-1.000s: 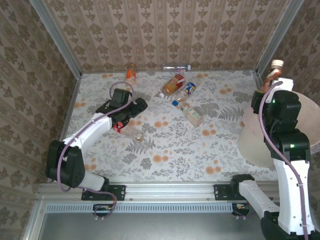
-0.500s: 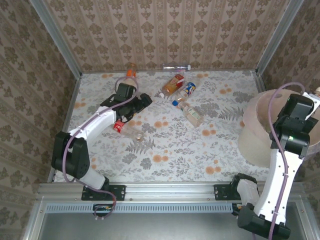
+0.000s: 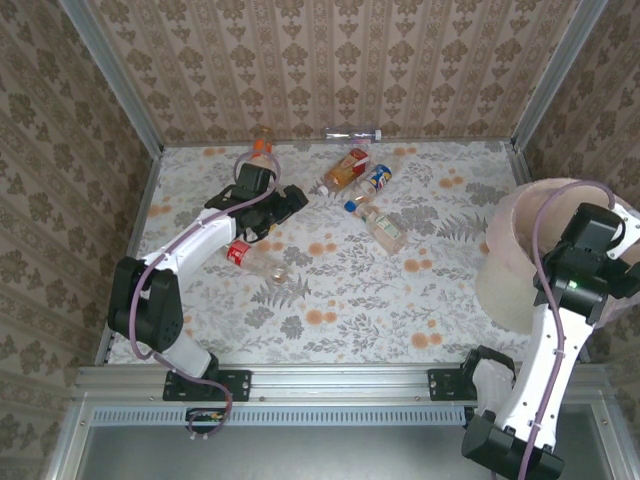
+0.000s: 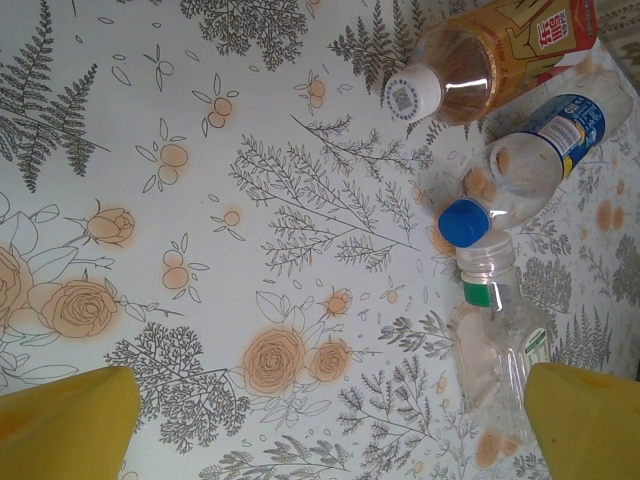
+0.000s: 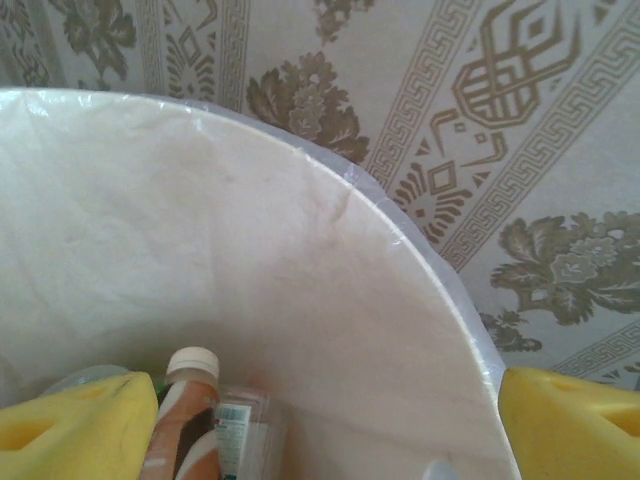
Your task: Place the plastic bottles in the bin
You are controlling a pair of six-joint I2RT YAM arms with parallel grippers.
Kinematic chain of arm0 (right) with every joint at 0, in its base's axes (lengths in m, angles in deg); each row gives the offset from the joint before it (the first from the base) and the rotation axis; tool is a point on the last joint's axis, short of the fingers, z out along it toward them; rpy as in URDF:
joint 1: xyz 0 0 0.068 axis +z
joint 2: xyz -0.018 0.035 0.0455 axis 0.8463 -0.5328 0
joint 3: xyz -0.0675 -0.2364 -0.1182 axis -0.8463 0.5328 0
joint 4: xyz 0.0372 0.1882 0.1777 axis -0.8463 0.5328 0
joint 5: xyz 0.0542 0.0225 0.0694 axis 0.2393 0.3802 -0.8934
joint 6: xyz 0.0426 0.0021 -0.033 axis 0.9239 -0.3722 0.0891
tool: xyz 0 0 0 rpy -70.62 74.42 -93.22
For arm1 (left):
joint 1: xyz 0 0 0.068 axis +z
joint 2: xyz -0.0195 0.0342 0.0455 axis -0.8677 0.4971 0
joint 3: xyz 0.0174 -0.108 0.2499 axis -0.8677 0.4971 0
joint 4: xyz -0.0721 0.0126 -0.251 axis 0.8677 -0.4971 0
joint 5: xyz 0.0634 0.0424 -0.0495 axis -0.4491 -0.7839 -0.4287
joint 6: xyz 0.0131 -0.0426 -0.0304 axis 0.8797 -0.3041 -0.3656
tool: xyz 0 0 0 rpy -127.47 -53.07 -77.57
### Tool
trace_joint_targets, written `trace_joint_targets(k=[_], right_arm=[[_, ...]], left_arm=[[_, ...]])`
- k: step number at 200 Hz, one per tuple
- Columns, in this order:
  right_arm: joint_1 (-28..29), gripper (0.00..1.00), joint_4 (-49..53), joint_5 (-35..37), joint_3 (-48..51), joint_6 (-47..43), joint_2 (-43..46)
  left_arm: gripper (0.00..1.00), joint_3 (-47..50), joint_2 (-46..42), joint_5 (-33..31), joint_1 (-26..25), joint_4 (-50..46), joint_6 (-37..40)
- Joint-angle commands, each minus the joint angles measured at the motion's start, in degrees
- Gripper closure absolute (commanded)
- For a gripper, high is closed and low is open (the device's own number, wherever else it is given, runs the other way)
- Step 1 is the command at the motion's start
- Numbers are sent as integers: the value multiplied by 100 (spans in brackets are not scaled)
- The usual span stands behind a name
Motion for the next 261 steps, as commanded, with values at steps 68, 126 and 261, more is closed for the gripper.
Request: trace_joint_targets(k=[68, 126, 261], right_arm=[[436, 0, -456, -1399, -65, 663, 277], [1774, 0, -1167, -2283, -52, 842, 340], [5182, 0, -2958, -3564, 200, 262, -1396]], left_arm=[[0, 77, -55, 63, -132, 38, -103], [0, 217, -202, 58, -105, 238, -62], [0, 972, -1387, -275, 167, 847, -249]])
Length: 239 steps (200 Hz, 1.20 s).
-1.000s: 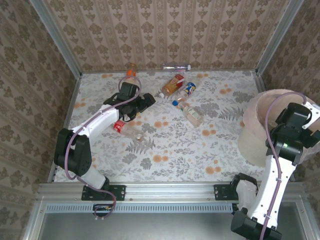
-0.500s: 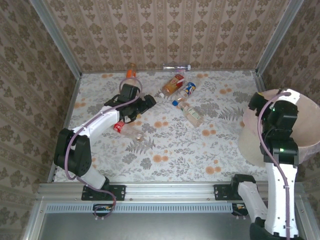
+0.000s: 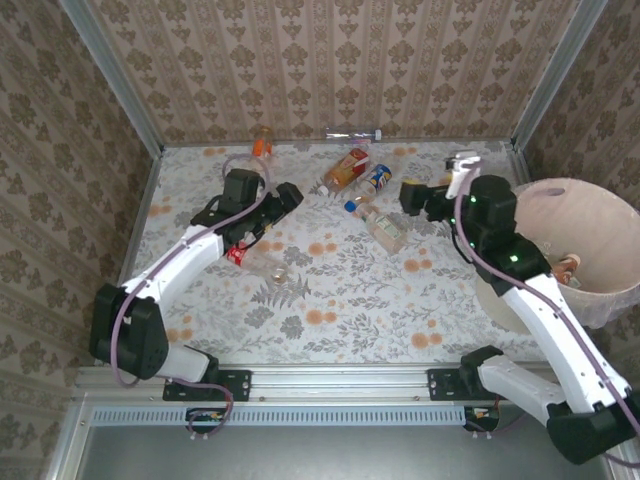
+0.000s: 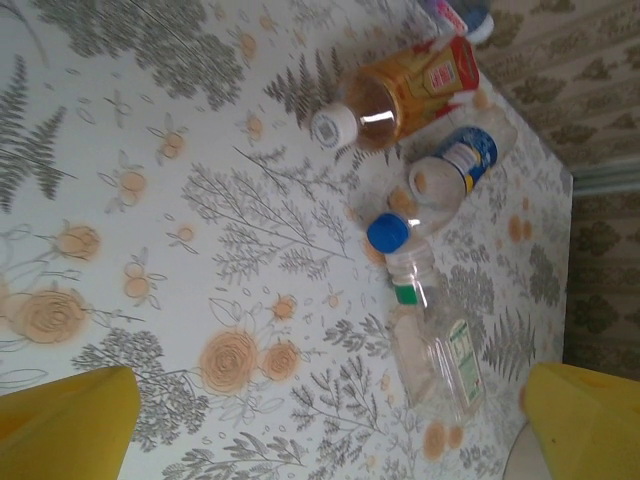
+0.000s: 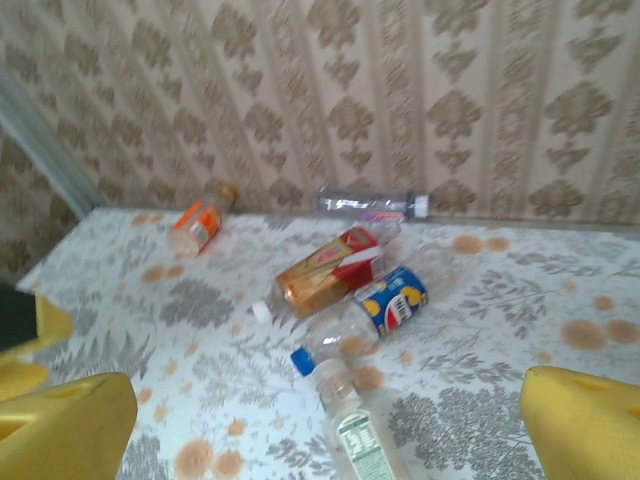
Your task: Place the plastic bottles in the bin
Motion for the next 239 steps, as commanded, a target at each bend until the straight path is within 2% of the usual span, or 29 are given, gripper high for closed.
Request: trace_joint_targets(k=[1, 39, 77, 104, 165, 194, 239], right_arm=[[239, 0, -233, -12, 0, -347, -239], [590, 0, -264, 56, 68, -477, -743], [883, 0, 206, 595, -109, -790, -1541], [903, 0, 544, 367, -210, -900, -2106], [740, 0, 1058, 631, -805, -715, -3598], [573, 0, 1356, 584, -1202, -1172, -4263], [272, 0, 1718, 626, -1404, -1375, -4713]], left_arm=[[0, 209, -335, -273, 104, 115, -130], [0, 515, -619, -431, 213, 149, -250], [0, 684, -716, -415, 270, 137, -334], [0, 790, -831, -507, 293, 119, -390], [0, 1016, -1062, -633, 354, 99, -487], [0, 1050, -1109, -633, 388, 51, -470], [0, 1200, -1264, -747, 448, 24, -512]])
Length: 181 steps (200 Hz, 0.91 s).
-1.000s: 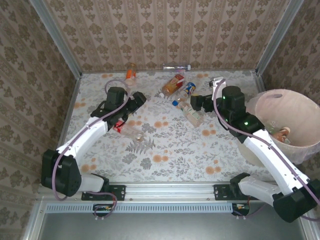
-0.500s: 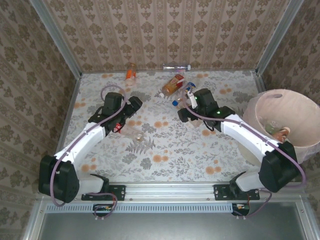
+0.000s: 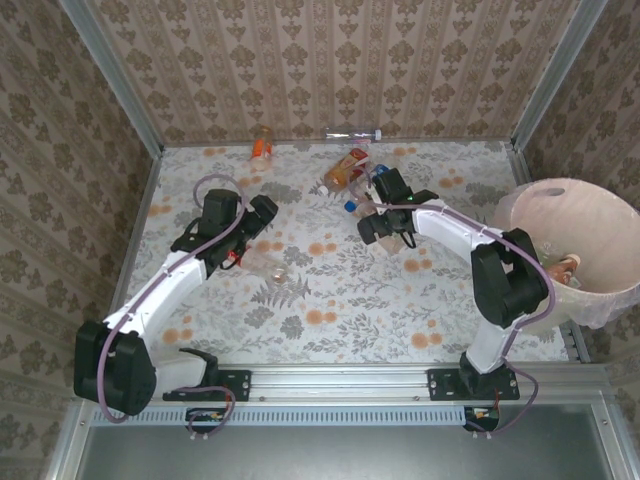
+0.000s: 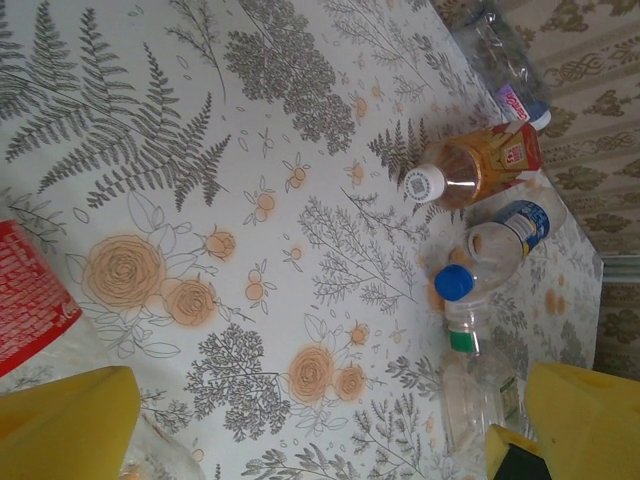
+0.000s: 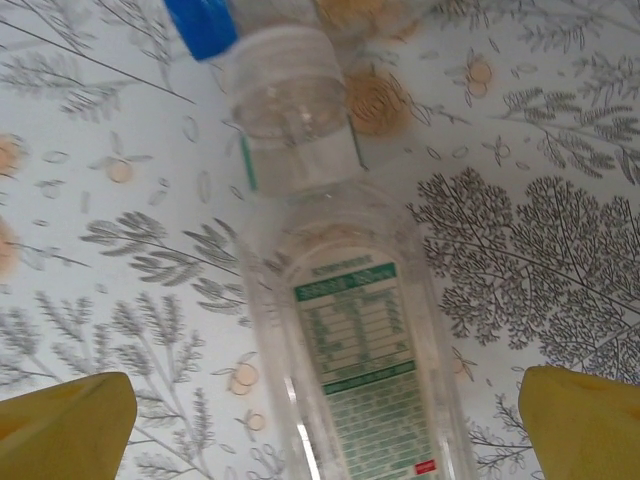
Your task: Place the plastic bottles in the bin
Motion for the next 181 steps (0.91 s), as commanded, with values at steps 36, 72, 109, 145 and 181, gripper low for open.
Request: trace_joint_targets(k=[36, 72, 109, 145, 181], right_arm=[[-198, 0, 449, 99, -333, -284, -556], [-198, 0, 447, 1, -534, -298, -1007], [-166, 5, 497, -13, -700, -333, -1309], [-136, 19, 514, 30, -758, -342, -1351], [-132, 33, 267, -66, -549, -239, -1082]], left_arm=[[0, 121, -151, -107, 86, 21, -111], [0, 125, -140, -88, 87, 2, -112], [0, 130, -142, -88, 87, 3, -116], [0, 142, -99, -44, 87, 36, -138], [0, 131, -72, -36, 87, 39, -130]])
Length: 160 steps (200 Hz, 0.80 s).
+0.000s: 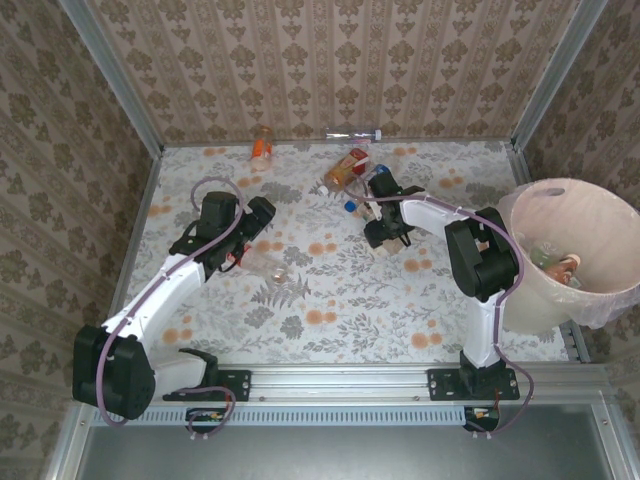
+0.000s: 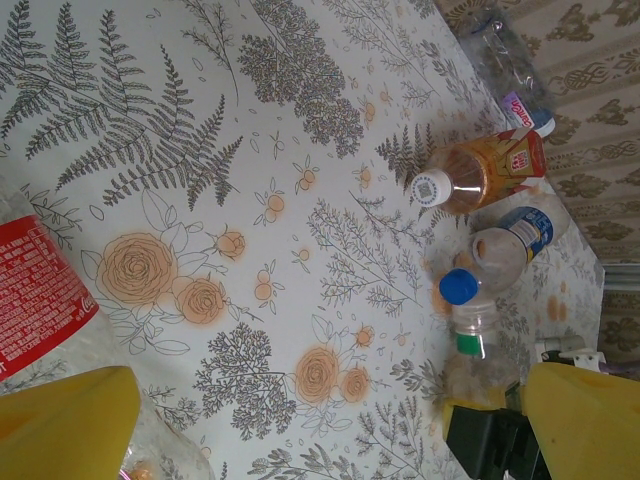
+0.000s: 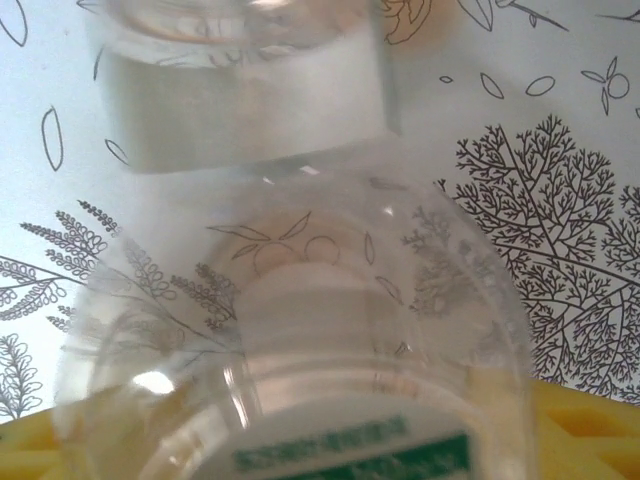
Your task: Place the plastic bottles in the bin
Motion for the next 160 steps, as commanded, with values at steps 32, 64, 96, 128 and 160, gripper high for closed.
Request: trace_joint_targets(k=[32, 64, 96, 128, 160], right_arm=[[33, 39, -94, -62, 301, 83, 520], [31, 42, -376, -59, 569, 167, 930], [28, 46, -602, -63, 890, 269, 1384], [28, 47, -894, -35, 1244, 309, 1742], [28, 48, -1201, -114, 1554, 329, 2157]], left_arm=[[0, 1, 68, 30, 50, 40, -36], [0, -39, 160, 116, 49, 73, -45], [0, -71, 222, 156, 50, 82, -37], [0, -80, 257, 173, 49, 99, -38], [0, -79, 275, 188, 49, 99, -37]])
